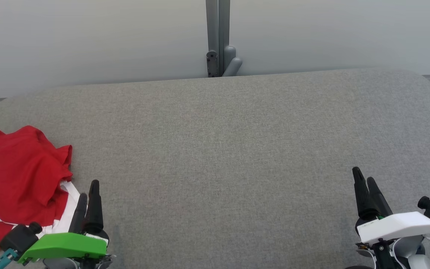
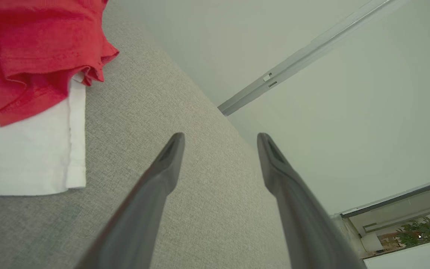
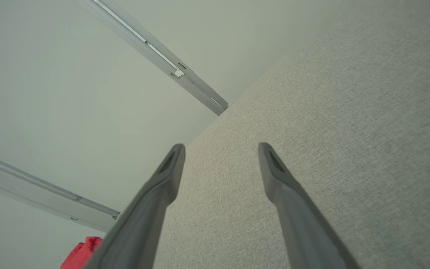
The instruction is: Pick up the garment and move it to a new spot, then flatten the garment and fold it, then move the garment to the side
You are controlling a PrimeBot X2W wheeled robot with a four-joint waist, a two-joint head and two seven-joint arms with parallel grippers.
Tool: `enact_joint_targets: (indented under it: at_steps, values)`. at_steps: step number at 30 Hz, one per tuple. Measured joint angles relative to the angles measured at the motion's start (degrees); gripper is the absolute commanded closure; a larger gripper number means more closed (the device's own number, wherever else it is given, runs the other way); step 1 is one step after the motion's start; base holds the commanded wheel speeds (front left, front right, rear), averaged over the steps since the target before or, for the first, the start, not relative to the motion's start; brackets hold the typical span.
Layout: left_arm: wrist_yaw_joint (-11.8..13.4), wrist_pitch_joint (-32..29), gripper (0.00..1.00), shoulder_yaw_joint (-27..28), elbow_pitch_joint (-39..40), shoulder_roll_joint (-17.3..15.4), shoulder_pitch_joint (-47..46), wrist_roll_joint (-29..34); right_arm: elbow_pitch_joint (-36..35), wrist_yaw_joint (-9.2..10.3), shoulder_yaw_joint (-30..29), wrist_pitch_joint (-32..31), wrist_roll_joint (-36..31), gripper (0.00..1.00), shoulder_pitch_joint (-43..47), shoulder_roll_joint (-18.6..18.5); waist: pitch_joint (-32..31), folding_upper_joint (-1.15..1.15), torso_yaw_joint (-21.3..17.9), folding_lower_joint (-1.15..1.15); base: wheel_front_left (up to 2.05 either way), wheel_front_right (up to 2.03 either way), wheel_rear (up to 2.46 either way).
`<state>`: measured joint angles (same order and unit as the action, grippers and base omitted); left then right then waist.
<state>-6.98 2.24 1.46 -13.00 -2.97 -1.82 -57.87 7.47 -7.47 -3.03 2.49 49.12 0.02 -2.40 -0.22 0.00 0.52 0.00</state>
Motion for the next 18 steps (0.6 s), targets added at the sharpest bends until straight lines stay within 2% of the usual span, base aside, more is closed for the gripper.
enact_joint_targets:
  at_steps: [18]
  values:
    - [-0.1, 3.4, 0.00, -1.8, 0.9, -1.5, 0.1, 15.8, 0.3, 0.00, 0.4, 3.2, -16.0, 0.00, 0.9, -0.1, -0.1, 0.00, 0.0, 0.00, 0.00, 0.00, 0.00]
